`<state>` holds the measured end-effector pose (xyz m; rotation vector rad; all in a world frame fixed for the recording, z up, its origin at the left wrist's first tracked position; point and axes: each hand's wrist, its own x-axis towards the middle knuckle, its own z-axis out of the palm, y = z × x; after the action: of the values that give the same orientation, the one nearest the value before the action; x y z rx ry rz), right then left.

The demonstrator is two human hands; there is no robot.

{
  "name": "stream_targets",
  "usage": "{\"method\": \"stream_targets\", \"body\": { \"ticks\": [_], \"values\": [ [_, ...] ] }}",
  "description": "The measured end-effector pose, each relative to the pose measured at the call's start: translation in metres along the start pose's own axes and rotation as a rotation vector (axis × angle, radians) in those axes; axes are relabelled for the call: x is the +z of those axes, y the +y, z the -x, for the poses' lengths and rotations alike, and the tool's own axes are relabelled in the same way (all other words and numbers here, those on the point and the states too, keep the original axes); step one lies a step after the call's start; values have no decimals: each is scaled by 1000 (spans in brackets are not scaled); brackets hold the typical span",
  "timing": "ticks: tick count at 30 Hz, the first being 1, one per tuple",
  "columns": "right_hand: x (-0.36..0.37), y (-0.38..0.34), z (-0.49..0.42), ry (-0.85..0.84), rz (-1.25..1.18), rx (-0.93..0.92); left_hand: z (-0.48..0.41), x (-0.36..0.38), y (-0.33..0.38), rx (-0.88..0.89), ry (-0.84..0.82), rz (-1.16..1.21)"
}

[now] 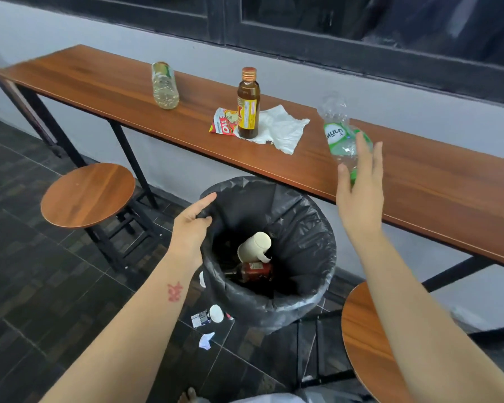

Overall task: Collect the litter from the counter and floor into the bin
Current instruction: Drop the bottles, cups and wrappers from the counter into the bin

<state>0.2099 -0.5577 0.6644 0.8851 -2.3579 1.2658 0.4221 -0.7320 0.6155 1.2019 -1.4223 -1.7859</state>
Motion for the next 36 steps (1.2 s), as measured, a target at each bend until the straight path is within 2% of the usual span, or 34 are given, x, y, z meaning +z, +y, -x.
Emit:
{"method": "stream_targets", "body": {
  "ticks": [4,8,11,17,23,28,31,36],
  "values": [
    [24,-35,55,-51,-25,-92,-21,-38,10,18,-56,-12],
    [44,-62,107,-63,-33,-84,-39,-69,15,16,-88,-34],
    [55,-80,138,-98,-18,-143,-50,-88,16,3,-97,-34],
    [82,-95,174,-346,80,-247,-64,-118,17,15,-96,-48],
    [108,-92,165,-647,185,-223,-66,-134,20,8,-86,-14],
    [125,-90,147,-780,229,-257,-69,-138,26,1,-48,-28],
    [128,-97,131,-689,252,-339,-75,-139,30,1,-29,-16],
    [129,-122,80,-254,84,-304,-85,-134,36,32,-10,-32]
  ]
}}
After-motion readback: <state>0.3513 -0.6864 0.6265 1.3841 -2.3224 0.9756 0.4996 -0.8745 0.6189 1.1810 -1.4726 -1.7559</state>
